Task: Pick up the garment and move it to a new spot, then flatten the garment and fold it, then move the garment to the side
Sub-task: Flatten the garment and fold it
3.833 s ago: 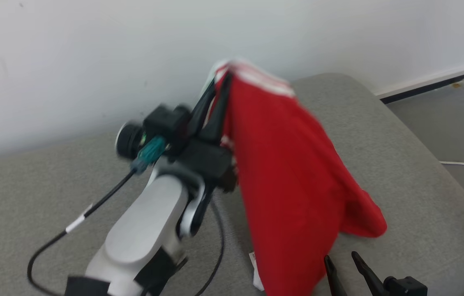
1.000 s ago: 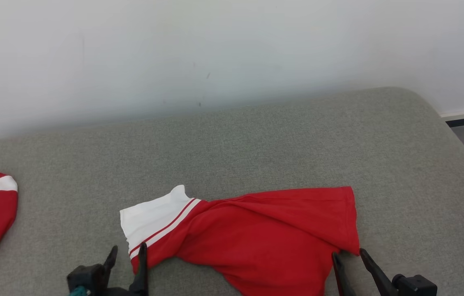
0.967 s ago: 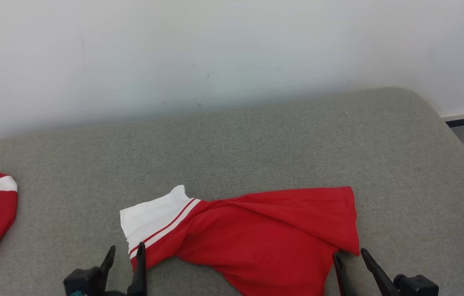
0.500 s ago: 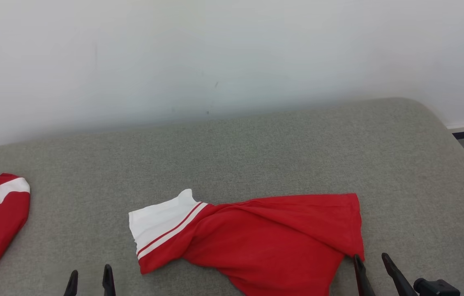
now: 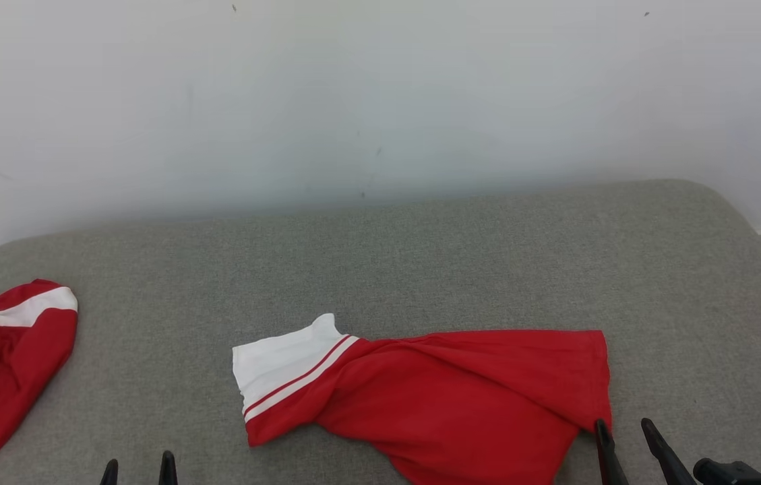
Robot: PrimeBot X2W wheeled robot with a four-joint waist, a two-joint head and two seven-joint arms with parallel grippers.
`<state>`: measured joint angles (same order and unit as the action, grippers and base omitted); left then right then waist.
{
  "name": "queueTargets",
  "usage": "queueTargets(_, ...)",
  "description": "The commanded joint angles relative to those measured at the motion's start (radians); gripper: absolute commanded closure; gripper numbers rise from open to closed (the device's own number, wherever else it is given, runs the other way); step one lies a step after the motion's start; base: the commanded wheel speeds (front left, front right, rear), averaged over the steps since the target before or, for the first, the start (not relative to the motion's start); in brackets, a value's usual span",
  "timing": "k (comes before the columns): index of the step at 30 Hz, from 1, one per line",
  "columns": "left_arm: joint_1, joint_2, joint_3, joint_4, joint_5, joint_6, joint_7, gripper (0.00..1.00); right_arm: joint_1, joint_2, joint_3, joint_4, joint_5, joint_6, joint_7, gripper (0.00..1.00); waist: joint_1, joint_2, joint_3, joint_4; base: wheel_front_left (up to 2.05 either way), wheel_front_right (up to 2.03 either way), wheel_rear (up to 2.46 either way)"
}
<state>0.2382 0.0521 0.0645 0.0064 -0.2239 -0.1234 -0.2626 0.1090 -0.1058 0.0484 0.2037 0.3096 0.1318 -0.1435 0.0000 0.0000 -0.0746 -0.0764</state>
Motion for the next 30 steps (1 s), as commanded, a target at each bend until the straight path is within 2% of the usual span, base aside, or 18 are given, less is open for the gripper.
queueTargets(1, 0.006, -0.002, -0.002, 0.004, -0.005, -0.001, -0.003, 0.00, 0.013, 0.003, -0.003, -0.004, 0.006, -0.002, 0.002, 0.00, 0.0000, 0.0000, 0.000, 0.001, 0.00, 0.00, 0.00)
queueTargets(17, -0.019, -0.003, 0.002, 0.045, -0.026, -0.006, -0.003, 0.00, 0.007, 0.014, -0.017, -0.019, -0.016, -0.002, -0.012, 0.00, 0.0000, 0.0000, 0.009, 0.004, 0.00, 0.00, 0.00)
queueTargets(30, -0.031, -0.002, 0.009, 0.134, -0.033, -0.007, -0.003, 0.00, 0.007, -0.022, 0.030, -0.025, -0.041, -0.002, -0.033, 0.00, 0.0000, 0.0000, -0.024, 0.039, 0.00, 0.00, 0.00)
